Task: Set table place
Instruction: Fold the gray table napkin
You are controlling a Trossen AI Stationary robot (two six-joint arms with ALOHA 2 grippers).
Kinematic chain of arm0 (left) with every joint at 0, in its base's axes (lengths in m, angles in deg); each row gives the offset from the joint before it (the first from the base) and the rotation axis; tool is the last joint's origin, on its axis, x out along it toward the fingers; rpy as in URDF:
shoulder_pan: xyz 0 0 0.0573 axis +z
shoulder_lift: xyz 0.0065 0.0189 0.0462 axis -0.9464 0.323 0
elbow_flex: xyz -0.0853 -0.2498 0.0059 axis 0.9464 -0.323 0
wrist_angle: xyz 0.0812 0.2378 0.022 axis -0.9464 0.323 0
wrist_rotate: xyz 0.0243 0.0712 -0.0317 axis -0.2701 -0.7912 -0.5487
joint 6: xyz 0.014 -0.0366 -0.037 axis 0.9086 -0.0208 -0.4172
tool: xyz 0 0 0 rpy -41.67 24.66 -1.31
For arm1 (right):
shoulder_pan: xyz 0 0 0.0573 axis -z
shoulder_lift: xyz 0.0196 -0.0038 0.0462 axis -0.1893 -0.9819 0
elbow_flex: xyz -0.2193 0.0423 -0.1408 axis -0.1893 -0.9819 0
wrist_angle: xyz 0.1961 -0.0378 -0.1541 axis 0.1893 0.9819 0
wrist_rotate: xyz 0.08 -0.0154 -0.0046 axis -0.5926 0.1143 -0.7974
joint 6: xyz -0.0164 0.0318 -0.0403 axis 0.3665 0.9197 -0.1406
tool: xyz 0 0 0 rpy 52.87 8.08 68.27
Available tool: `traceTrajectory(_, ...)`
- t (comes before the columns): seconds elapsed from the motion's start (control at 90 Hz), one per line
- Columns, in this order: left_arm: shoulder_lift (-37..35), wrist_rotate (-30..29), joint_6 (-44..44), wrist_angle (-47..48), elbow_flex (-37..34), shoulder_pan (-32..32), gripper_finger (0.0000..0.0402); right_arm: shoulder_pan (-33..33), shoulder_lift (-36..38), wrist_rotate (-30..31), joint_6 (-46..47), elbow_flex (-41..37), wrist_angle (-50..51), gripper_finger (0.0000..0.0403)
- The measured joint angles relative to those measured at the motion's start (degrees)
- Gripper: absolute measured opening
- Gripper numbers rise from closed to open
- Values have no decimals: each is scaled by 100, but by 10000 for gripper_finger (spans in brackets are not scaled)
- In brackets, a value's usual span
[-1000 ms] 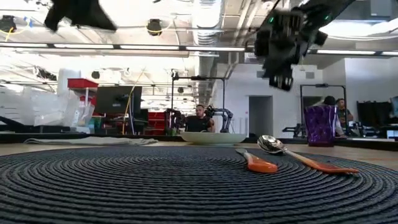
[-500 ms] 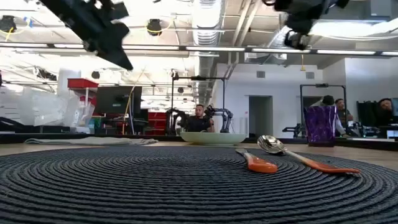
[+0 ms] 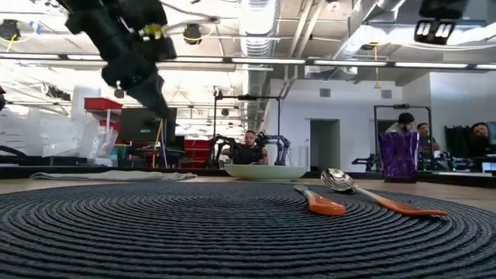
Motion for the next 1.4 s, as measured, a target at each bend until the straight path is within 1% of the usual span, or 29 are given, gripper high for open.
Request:
traceTrajectory(0.1,461,412,-160,-25,0,148,0,-13,36,-50,15,0,298,82)
traceTrajectory(0.244,988,903,-1000,-425,2,281,8,-102,34,-58,13,0,469,82)
traceTrajectory(0.311,1134,807,-1331,-743,4,304,18,-151,34,-20,5,0,463,82)
traceTrajectory(0.4,1212,673,-2444,-1164,126,304,27,-240,33,53,-359,0,340,82)
traceTrajectory(0.456,1227,674,-2799,-1236,244,304,28,-277,32,60,-506,0,274,82)
traceTrajectory(0.522,1236,676,-2832,-1261,454,304,25,-280,11,111,-658,0,287,82)
traceTrajectory(0.622,1220,673,-2752,-1375,686,301,16,-280,-57,559,-1454,0,266,82)
traceTrajectory(0.667,1223,657,-2644,-1339,745,306,13,-280,-91,705,-1656,0,281,82)
traceTrajectory(0.711,1228,637,-2782,-1359,778,316,10,-280,-123,739,-1795,0,285,82)
traceTrajectory(0.756,1229,622,-2789,-1401,803,319,7,-280,-137,744,-1814,0,258,82)
traceTrajectory(0.811,1223,588,-2646,-1279,837,322,7,-280,-140,740,-1602,0,298,82)
traceTrajectory(0.9,1309,532,-2445,-537,834,323,11,-279,-130,719,-1563,0,269,82)
traceTrajectory(0.989,1455,534,-2330,137,815,321,24,-277,-122,662,-1548,0,315,82)
traceTrajectory(1.033,1497,586,-2417,150,814,321,34,-276,-121,591,-1550,0,374,82)
traceTrajectory(1.144,1546,924,-2510,93,824,321,62,-275,-121,532,-1547,0,575,82)
traceTrajectory(1.244,1546,960,-2635,177,824,319,90,-280,-128,458,-1590,0,754,83)
traceTrajectory(1.4,1546,432,-2793,396,773,321,130,-277,-124,363,-1635,0,881,91)
